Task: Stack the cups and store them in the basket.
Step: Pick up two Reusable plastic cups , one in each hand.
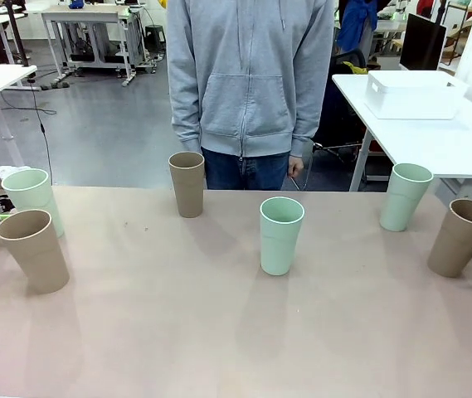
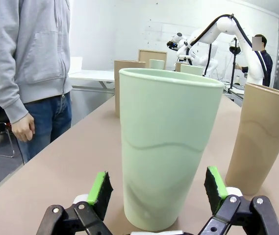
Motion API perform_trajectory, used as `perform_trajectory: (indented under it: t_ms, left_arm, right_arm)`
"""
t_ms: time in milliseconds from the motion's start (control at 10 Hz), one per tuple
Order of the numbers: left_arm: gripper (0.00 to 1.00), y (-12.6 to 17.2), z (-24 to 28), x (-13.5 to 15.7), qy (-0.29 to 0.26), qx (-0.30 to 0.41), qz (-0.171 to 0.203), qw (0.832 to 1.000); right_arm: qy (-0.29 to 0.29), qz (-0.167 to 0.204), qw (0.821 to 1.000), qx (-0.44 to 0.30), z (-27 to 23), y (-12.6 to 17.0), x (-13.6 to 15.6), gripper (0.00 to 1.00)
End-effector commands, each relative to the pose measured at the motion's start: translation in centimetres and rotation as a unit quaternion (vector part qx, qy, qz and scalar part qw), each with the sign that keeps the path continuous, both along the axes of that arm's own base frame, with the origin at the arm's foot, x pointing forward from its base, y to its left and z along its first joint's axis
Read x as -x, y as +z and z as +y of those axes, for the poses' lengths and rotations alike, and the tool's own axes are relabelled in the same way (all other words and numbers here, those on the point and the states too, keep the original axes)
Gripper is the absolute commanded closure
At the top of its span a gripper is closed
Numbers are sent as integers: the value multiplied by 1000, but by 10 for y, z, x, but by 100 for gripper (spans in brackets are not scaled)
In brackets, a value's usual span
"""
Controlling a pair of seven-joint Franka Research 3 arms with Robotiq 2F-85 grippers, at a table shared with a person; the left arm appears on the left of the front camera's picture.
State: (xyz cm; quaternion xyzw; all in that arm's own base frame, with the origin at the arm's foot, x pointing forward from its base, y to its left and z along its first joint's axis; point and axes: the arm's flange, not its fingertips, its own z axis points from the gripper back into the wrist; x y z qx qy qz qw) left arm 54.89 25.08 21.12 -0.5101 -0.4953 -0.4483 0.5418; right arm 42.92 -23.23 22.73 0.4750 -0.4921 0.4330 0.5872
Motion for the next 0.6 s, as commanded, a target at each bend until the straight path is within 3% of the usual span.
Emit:
perform_trajectory:
  t_ms: [0, 500]
  left_arm:
    - [0, 6, -11, 1, 4, 16, -22, 1000]
    - [0, 2, -32, 0, 7, 6, -14, 1000]
  right_arm:
    - [-12, 9, 1000, -1, 9, 0, 0, 0]
    - [-12, 17, 1000, -6, 17, -2, 1, 0]
